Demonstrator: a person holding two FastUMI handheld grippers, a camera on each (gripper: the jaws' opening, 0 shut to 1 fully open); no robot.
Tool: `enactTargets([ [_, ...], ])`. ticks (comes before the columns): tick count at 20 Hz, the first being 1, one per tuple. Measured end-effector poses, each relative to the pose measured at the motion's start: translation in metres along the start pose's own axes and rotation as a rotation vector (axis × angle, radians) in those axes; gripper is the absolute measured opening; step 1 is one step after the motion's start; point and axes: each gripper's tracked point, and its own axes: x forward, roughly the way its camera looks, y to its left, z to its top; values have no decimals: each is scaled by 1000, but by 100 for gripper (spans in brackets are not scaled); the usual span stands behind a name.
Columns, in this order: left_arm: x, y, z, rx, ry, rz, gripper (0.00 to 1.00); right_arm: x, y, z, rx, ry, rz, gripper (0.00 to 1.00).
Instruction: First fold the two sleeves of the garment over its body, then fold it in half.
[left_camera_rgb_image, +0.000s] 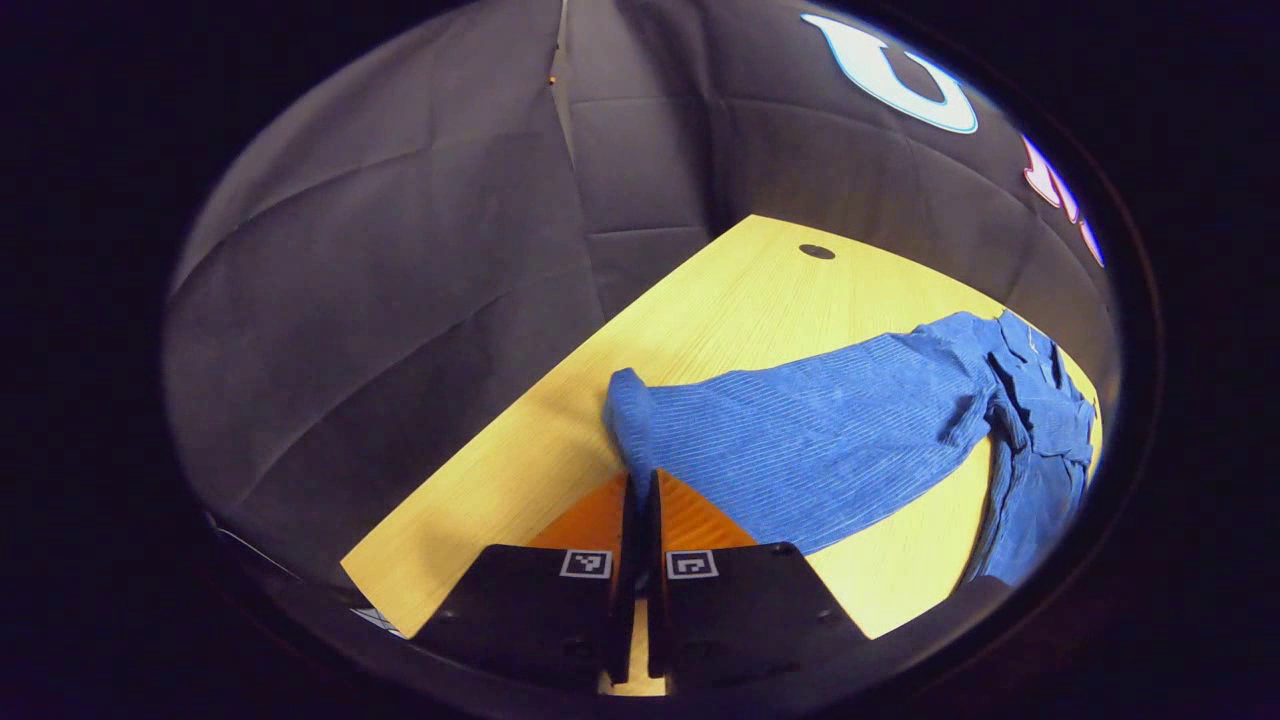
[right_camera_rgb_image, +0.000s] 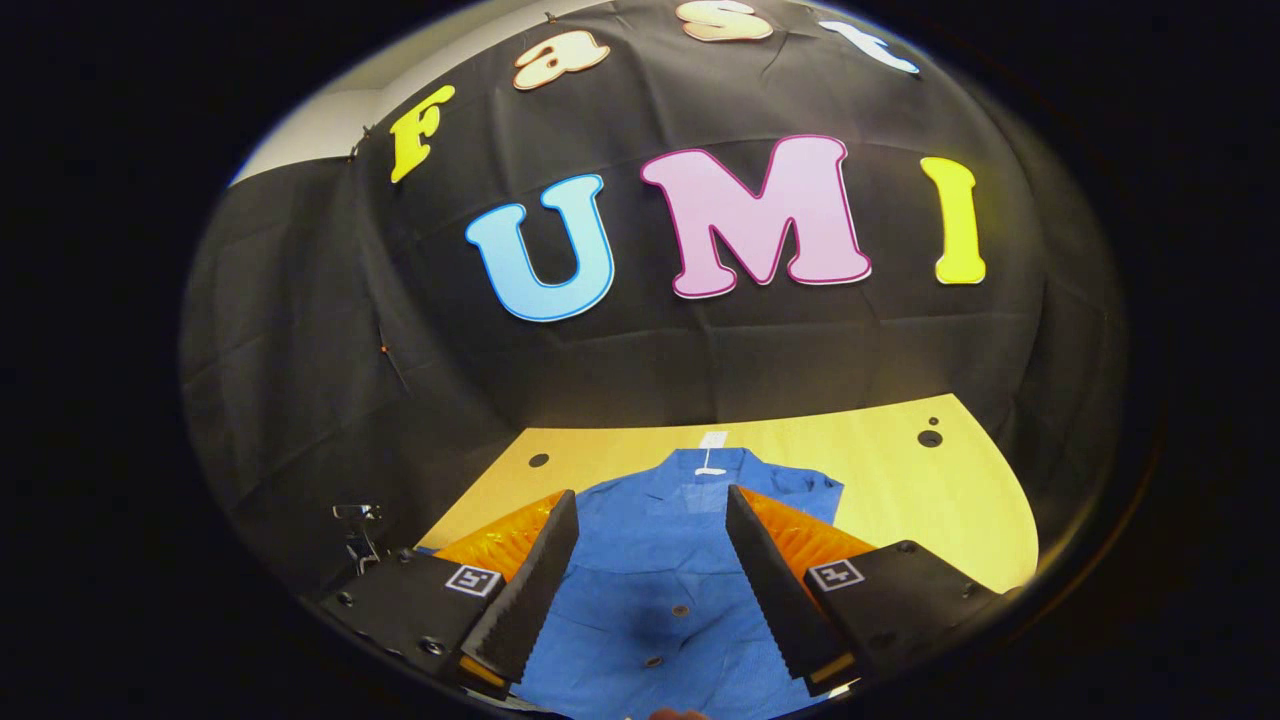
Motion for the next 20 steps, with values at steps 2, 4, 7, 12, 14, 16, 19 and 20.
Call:
enactTargets([
  [2, -1, -7, 3, -14, 13, -41, 4, -6, -7, 2, 10, -6, -19, 95],
  [4, -10, -21, 15, -58, 0, -113, 1, -12, -13, 5, 26, -18, -39, 95],
  [7, -27, -31, 29, -43, -32, -175, 0, -21, -17, 8, 47, -42, -57, 95],
  [12, -52, -72, 62, 5, -70, -254, 0, -33, -23, -2, 57, -37, -66, 95],
  [14, -61, -93, 78, -16, -85, -281, 1, -37, -23, -6, 72, -31, -66, 95],
  [16, -75, -118, 90, -31, -89, -331, 0, -43, -26, -7, 83, -34, -68, 95],
  [19, -91, -152, 105, -2, -110, -374, 0, -54, -36, -7, 101, -48, -85, 95],
  [20, -97, -163, 109, 15, -117, -386, 0, -59, -41, -7, 109, -54, -97, 96],
])
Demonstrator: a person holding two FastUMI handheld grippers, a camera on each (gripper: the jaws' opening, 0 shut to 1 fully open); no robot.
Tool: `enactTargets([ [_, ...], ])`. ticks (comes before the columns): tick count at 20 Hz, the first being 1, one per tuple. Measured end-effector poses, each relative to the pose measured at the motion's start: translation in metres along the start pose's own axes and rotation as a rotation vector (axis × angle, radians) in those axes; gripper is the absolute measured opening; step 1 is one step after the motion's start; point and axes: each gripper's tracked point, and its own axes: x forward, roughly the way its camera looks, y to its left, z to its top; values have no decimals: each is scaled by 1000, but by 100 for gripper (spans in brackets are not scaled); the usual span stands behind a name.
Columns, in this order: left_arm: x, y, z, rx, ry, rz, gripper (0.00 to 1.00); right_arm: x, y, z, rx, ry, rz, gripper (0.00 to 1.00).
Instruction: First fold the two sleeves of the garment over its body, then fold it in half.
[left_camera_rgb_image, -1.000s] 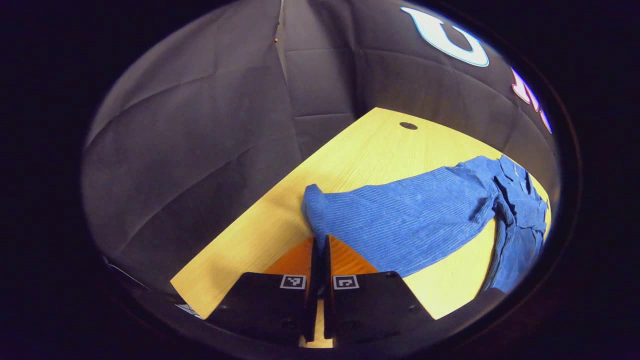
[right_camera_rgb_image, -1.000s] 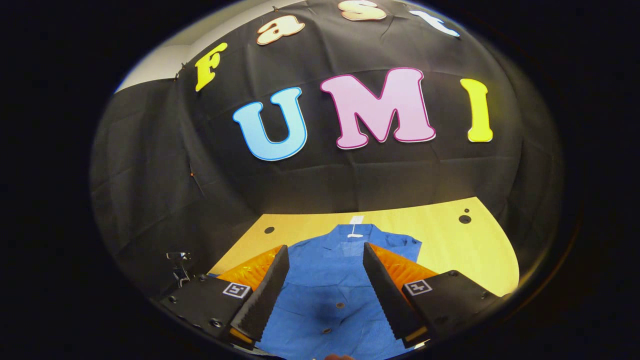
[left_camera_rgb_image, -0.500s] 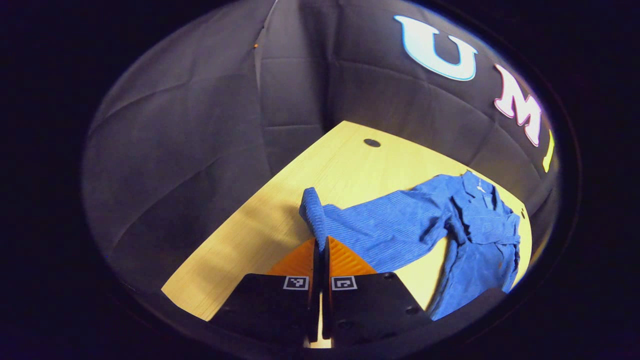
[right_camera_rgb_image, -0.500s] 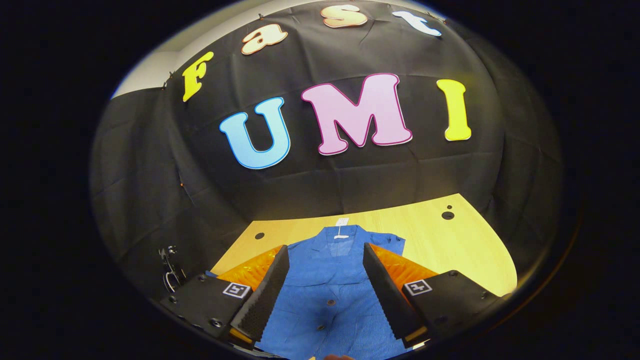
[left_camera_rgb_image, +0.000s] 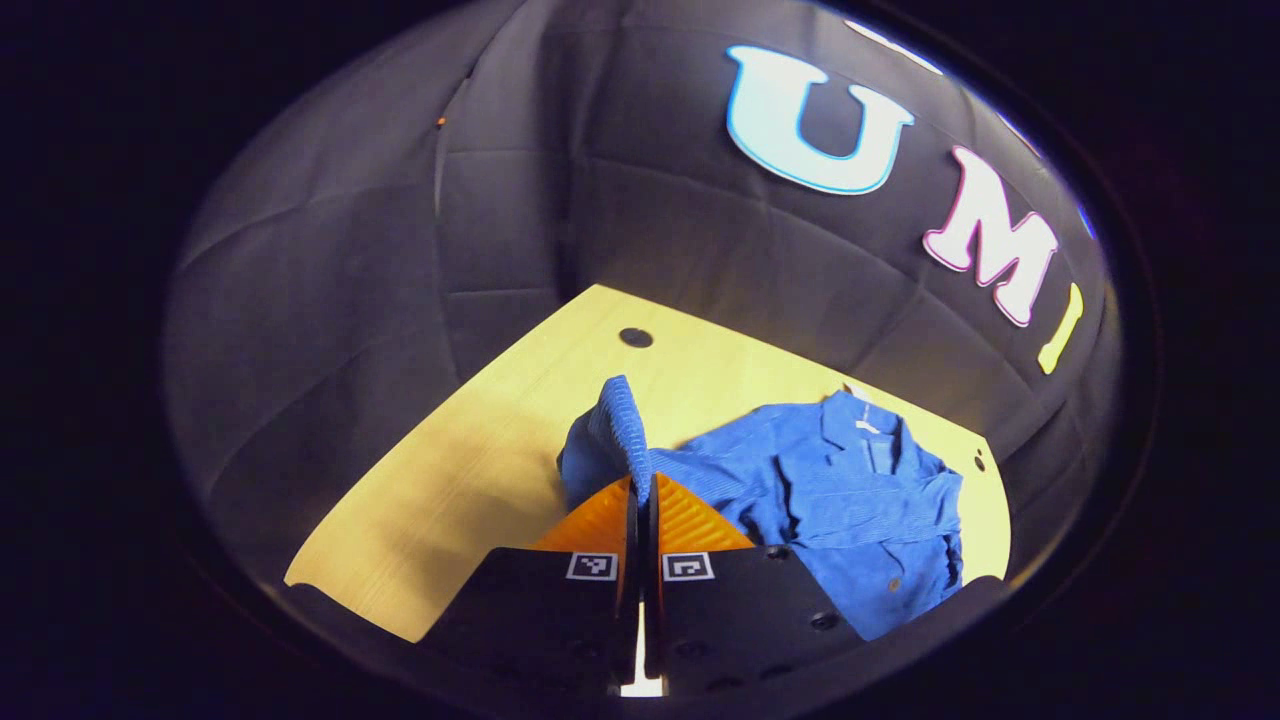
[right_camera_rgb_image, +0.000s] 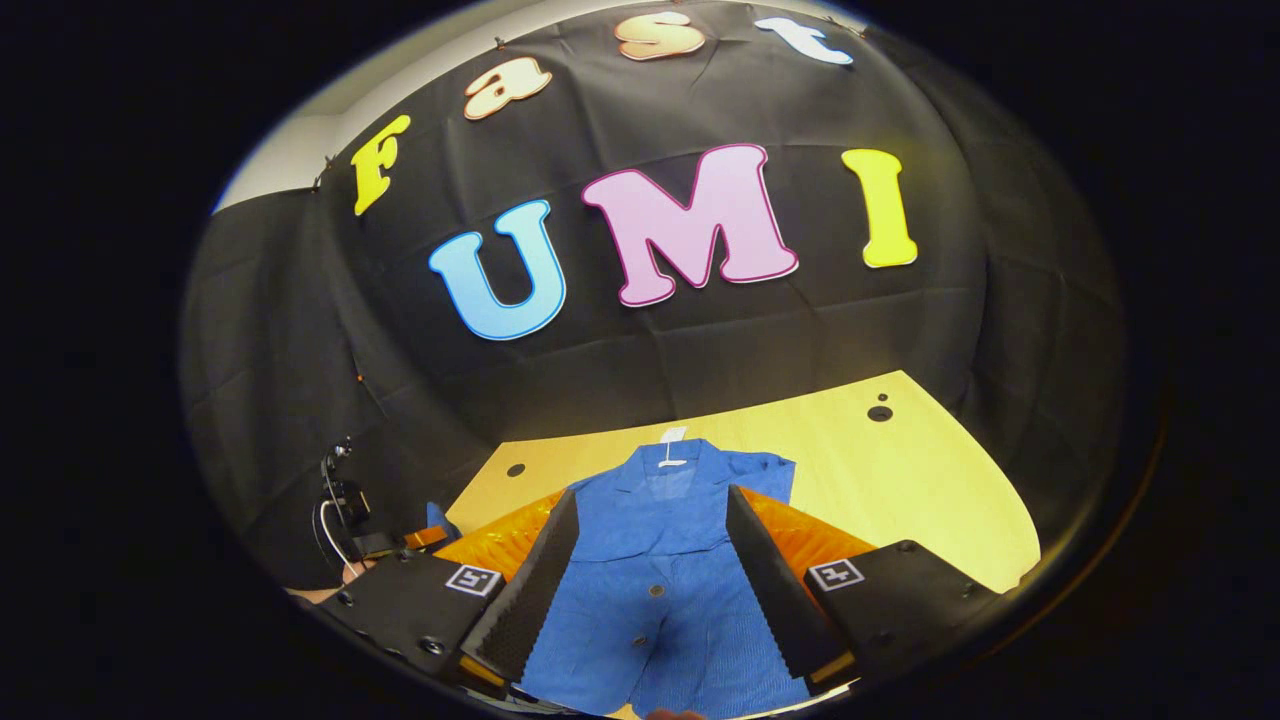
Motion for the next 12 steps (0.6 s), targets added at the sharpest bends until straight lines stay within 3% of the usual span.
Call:
enactTargets([
  [12, 30, -161, 3, 199, 49, -161, 0, -43, -68, 3, 65, -22, -134, 95],
])
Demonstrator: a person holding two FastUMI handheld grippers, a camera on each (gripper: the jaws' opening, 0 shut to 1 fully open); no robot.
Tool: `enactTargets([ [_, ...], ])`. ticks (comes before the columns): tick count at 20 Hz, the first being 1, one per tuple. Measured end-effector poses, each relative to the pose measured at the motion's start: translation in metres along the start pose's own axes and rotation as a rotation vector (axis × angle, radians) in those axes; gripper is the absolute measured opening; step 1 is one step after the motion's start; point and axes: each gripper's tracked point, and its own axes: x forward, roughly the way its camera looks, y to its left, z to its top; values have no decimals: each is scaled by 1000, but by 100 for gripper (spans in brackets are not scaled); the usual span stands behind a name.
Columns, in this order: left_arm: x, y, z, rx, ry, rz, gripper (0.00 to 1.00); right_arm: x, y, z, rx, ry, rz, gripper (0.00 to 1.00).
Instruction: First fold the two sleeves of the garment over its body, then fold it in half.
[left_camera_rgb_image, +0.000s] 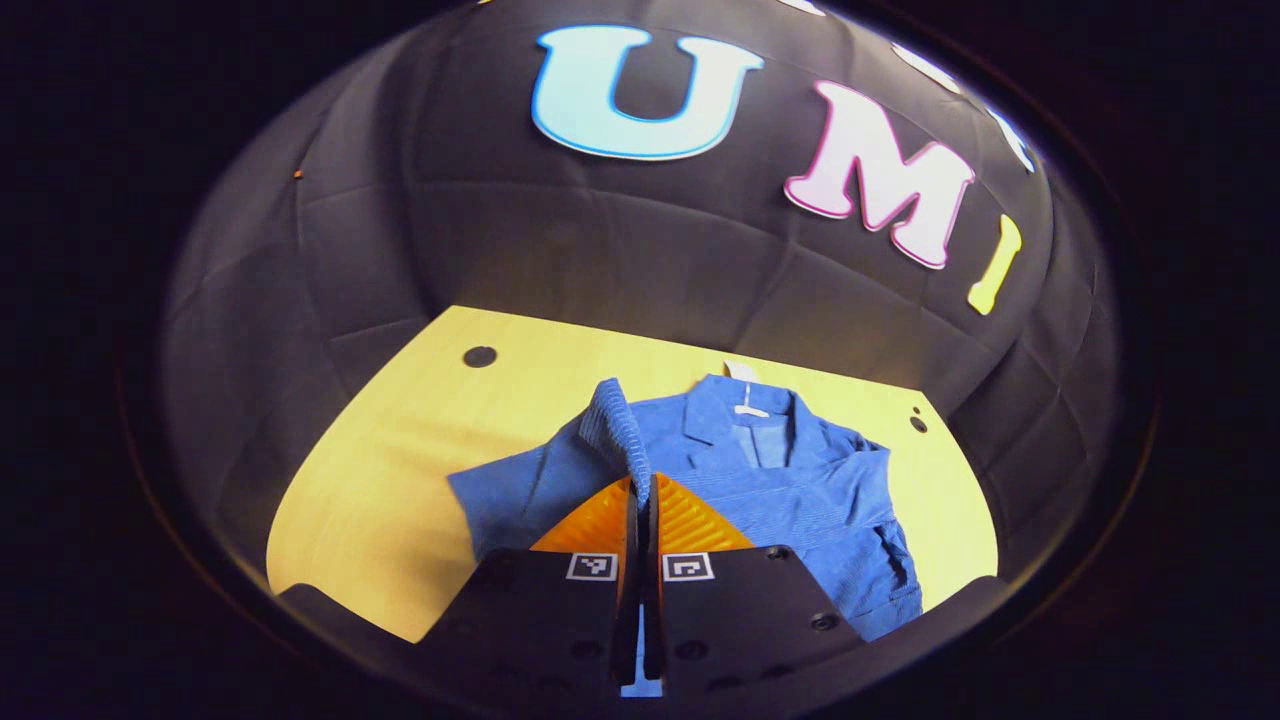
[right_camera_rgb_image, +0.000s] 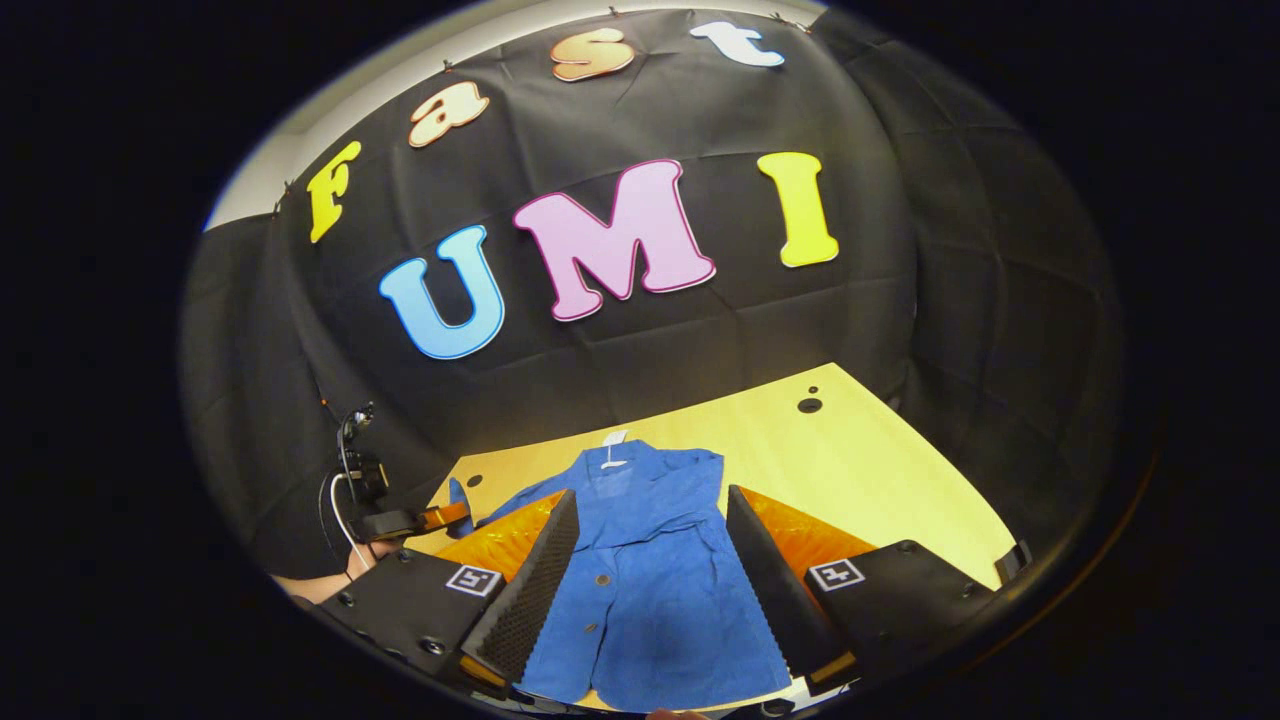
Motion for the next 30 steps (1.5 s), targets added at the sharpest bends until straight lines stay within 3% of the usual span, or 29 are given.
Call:
enactTargets([
  [10, 71, -107, -11, 158, 88, -82, 0, -32, -57, 9, 46, 3, -102, 95],
  [20, 110, -199, -21, 229, 136, -173, 0, -45, -100, 16, 83, 13, -190, 95],
  [27, 143, -205, -43, 282, 217, -96, 0, -55, -120, 10, 115, 25, -243, 95],
  [30, 154, -218, -52, 302, 253, -121, 12, -57, -124, 6, 137, 34, -254, 95],
])
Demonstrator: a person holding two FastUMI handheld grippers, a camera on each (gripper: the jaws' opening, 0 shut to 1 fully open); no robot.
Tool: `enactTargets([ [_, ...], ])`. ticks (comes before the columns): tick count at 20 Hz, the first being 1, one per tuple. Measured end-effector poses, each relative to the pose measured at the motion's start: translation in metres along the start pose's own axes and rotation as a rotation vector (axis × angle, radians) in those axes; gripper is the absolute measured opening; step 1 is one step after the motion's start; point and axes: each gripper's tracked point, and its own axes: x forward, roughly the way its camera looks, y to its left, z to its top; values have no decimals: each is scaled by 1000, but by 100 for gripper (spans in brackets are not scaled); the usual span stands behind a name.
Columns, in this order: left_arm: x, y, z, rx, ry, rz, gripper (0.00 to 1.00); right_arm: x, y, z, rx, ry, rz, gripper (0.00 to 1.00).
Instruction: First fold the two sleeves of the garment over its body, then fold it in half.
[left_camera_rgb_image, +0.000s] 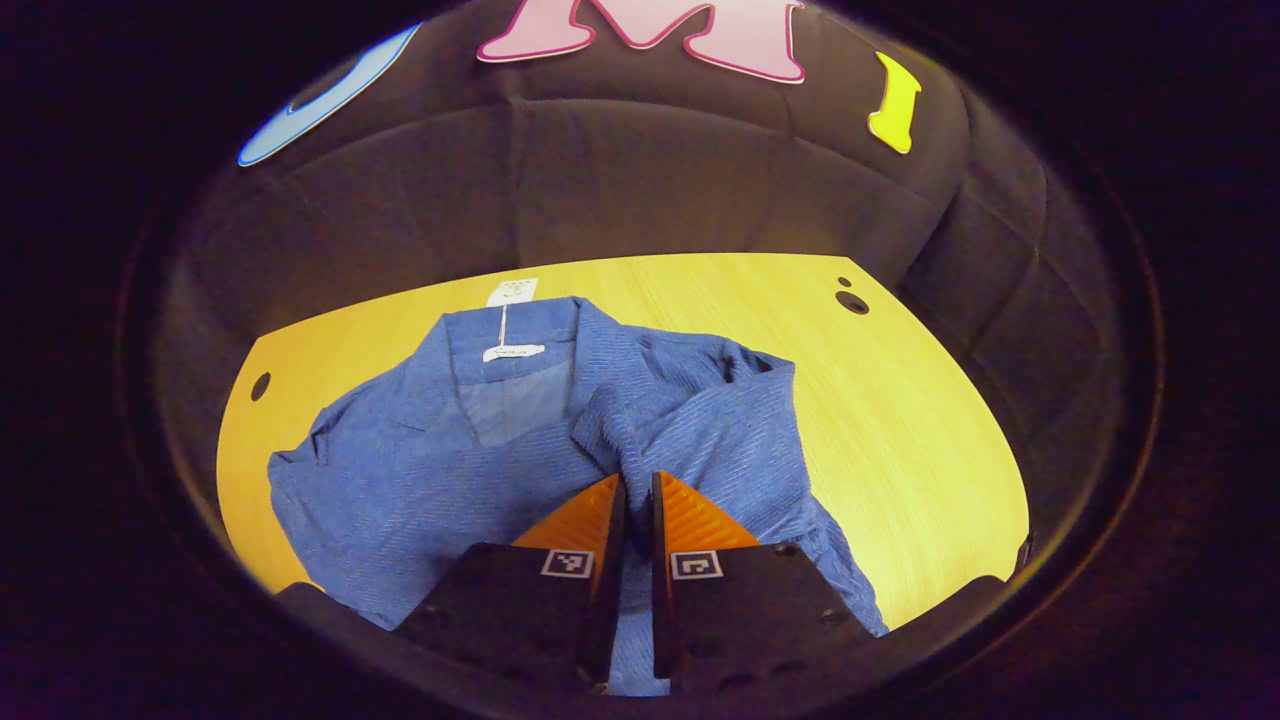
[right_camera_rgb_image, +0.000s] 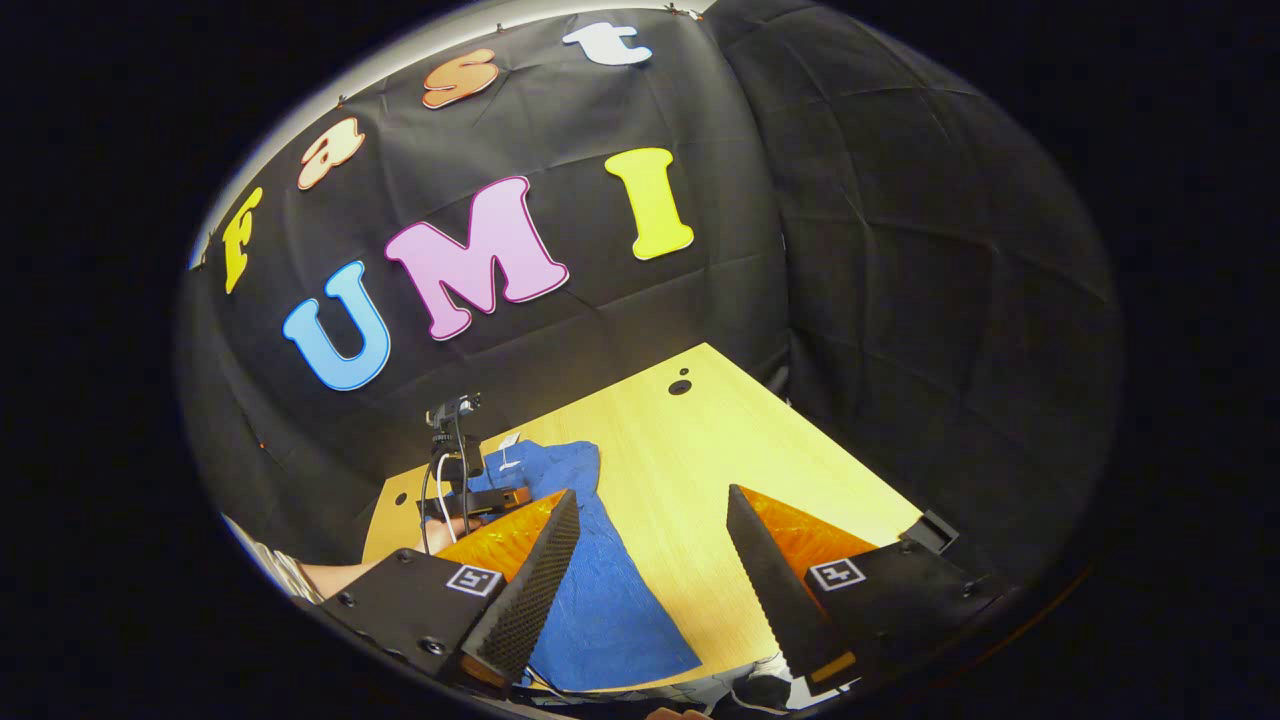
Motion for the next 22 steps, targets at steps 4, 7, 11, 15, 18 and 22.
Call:
enactTargets([
  [4, 1, -35, 5, 92, 4, -13, 49, -1, -3, 0, 2, -1, -11, 95],
  [7, -2, -70, 15, 129, -28, -74, 62, -4, -3, 1, -2, -3, -17, 95],
  [11, -28, -118, 32, 129, -105, -193, 70, -8, -9, -7, -6, 6, -29, 95],
  [15, -79, -117, 38, 105, -226, -204, 80, -2, -4, -18, -2, 31, -19, 95],
  [18, -111, -68, 22, 106, -294, -101, 84, 7, 6, -31, -21, 53, 9, 95],
  [22, -147, -6, -32, -14, -235, -34, 84, 23, 22, -56, -75, 113, 50, 95],
])
